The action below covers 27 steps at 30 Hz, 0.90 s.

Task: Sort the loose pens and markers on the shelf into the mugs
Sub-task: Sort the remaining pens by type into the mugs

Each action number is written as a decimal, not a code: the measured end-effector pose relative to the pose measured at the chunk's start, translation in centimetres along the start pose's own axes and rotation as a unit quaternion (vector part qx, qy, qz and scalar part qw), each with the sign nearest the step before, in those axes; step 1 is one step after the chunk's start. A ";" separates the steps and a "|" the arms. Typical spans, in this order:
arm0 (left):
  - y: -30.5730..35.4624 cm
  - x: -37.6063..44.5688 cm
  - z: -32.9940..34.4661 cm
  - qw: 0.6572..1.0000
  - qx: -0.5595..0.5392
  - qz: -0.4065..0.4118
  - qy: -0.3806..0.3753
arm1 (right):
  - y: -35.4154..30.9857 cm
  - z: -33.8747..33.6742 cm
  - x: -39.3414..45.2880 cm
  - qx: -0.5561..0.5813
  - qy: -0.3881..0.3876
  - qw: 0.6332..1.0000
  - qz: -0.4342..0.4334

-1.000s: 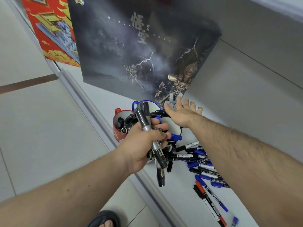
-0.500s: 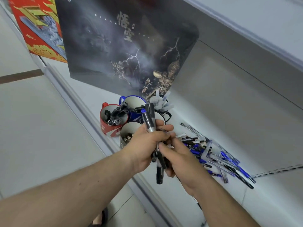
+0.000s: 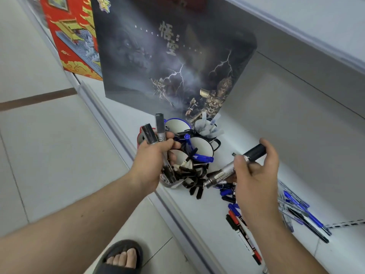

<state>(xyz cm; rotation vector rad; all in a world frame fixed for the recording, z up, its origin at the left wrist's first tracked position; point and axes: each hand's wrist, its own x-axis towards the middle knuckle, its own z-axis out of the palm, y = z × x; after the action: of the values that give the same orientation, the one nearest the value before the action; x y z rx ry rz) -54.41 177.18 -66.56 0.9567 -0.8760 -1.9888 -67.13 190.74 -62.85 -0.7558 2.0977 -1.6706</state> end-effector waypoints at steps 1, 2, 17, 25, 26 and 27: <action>0.6 0.4 -1.0 1.000 -0.016 0.007 0.021 | 0.0 0.9 0.2 -0.001 0.008 1.000 -0.022; 1.0 0.7 -1.8 0.999 -0.028 0.010 0.039 | 0.0 2.0 0.5 0.008 0.013 0.999 -0.041; 1.1 1.6 -6.6 0.999 0.021 0.015 0.030 | 5.0 14.3 5.8 -0.276 -0.125 0.941 -0.151; 1.1 1.3 -6.6 0.998 0.033 0.006 -0.044 | 3.2 14.9 5.7 -0.527 -0.254 0.799 -0.140; 1.3 1.2 -6.5 0.998 0.044 0.004 -0.052 | 2.2 14.5 5.5 -0.451 -0.224 0.854 -0.130; 1.4 1.1 -6.4 0.996 0.071 0.003 -0.061 | 1.1 14.3 5.2 -0.347 -0.204 0.909 -0.104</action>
<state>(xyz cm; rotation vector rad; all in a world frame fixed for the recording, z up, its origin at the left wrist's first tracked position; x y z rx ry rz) -49.04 173.95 -68.87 0.9166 -1.0996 -2.0174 -63.24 176.65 -67.10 -1.4355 2.3310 -0.6963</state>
